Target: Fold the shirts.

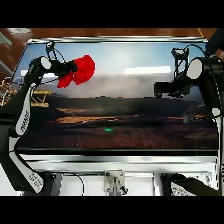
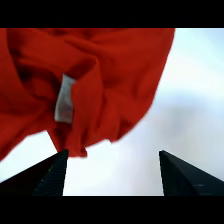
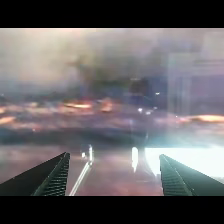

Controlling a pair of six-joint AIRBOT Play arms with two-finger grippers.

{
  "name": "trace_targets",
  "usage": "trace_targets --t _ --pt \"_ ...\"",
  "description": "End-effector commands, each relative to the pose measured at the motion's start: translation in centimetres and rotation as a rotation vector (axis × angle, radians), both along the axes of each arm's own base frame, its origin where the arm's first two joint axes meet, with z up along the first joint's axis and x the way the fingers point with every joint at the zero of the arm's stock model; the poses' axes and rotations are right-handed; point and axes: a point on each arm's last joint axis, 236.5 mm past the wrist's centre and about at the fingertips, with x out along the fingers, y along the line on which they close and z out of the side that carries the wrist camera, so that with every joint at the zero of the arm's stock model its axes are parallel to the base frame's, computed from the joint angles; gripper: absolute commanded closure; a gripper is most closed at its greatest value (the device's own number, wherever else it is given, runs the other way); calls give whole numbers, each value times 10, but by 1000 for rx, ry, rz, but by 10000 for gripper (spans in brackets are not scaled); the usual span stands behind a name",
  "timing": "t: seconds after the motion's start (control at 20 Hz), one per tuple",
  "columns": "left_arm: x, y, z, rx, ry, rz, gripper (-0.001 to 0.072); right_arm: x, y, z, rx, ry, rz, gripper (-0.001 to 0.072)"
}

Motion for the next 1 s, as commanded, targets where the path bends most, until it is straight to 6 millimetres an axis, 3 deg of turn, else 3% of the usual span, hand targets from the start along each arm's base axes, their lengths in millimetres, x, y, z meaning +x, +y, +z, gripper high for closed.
trace_targets --t 0.0,0.35,0.45,0.5,0.65,0.8,0.95 --pt "15 5 -39 50 -1 -34 31 0 5 0 28 4 -17 22" --pt "18 3 -65 57 12 -36 54 -7 38 5 174 31 -9 22" --pt "20 3 -66 57 6 -33 187 -10 54 9 248 44 2 22" --pt "21 3 -65 57 -1 -31 190 -11 60 11 275 49 6 22" --pt "20 -3 -67 47 3 -30 322 -11 70 15 318 49 10 22" --pt "19 -5 -70 38 14 -28 673 -12 75 17 341 53 14 22" --pt "19 -10 -42 3 7 -13 672 -11 74 17 334 41 31 22"
